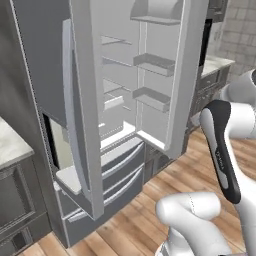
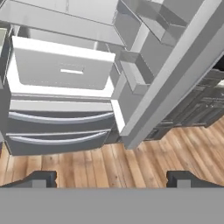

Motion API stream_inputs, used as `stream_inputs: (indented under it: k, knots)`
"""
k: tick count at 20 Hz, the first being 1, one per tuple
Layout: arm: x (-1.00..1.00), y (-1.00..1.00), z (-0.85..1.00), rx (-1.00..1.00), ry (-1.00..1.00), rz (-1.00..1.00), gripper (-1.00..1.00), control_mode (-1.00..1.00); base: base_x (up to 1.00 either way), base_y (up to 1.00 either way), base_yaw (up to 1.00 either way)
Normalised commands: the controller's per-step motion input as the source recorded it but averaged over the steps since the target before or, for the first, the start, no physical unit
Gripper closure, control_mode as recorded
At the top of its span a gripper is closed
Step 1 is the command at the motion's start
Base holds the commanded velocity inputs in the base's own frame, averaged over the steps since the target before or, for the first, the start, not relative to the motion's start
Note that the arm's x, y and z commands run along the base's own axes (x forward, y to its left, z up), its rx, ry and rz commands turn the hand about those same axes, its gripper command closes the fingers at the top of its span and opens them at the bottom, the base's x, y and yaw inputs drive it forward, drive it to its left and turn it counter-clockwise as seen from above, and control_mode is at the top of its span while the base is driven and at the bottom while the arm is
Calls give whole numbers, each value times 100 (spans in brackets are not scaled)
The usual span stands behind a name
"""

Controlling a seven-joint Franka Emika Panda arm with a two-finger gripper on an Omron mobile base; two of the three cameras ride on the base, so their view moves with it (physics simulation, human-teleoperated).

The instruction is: Grab the lemon and onion from the fridge, place them in the blender, close the lid, and turn on the blender to create a marinade.

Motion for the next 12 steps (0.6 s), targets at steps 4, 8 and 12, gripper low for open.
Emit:
stream_inputs:
  k: [4, 8, 12]
  knots:
    - [0, 0, 0, 0, 0, 0, -100, 100, 77, 0, 30]
    - [0, 0, 0, 0, 0, 0, -100, 100, 85, -3, 28]
    - [0, 0, 0, 0, 0, 0, -100, 100, 83, 0, 26]
